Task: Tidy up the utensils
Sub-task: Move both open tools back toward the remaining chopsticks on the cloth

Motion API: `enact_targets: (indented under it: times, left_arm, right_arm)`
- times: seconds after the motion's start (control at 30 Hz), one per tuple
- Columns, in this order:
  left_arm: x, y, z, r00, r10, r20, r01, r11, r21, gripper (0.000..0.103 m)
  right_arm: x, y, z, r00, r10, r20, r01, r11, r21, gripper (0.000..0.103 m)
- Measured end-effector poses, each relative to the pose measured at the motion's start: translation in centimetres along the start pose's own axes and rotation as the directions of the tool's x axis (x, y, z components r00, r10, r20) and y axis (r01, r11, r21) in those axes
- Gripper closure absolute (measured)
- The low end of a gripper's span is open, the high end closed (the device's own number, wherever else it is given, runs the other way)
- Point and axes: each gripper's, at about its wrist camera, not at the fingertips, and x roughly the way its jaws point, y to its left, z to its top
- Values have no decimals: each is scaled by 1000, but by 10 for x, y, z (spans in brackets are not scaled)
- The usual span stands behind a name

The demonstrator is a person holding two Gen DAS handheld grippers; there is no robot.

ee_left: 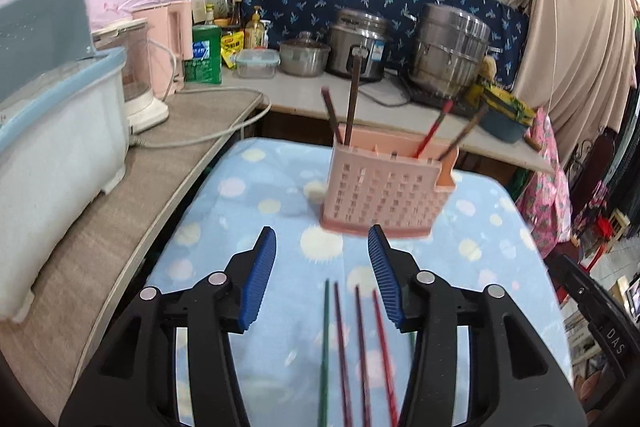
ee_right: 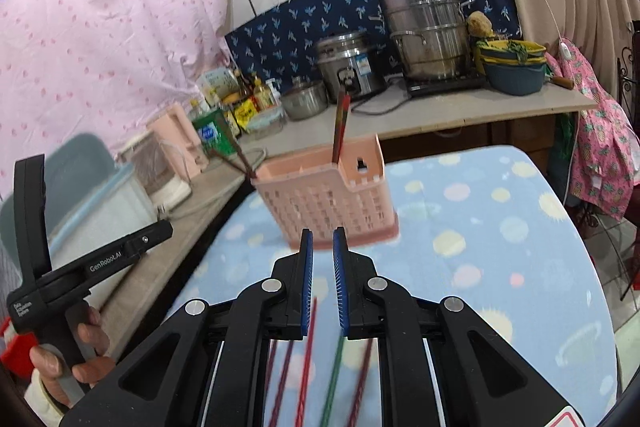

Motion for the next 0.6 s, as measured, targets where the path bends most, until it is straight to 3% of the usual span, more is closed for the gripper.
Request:
enact_targets:
  times: [0.17,0.27,0.5,0.6]
  left_arm:
    - [-5,4,-46,998,16,-58,-14,999,29,57]
    - [-6,7,-73,995,19,-101,-15,999,40,57]
    - [3,15,-130,979,47,-198,-39,998,46,56]
    - [5,19,-146,974,49,-223,-42,998,37,51]
  right_arm:
    - [-6,0,-43,997,-17,-74,17,1000,-1,90]
    - [-7,2,-69,993,-46,-105,45,999,-17,82]
    - [2,6,-126,975,-99,-198,88,994,-67,82]
    - [6,9,-144,967,-125,-220,108,990,-86,82]
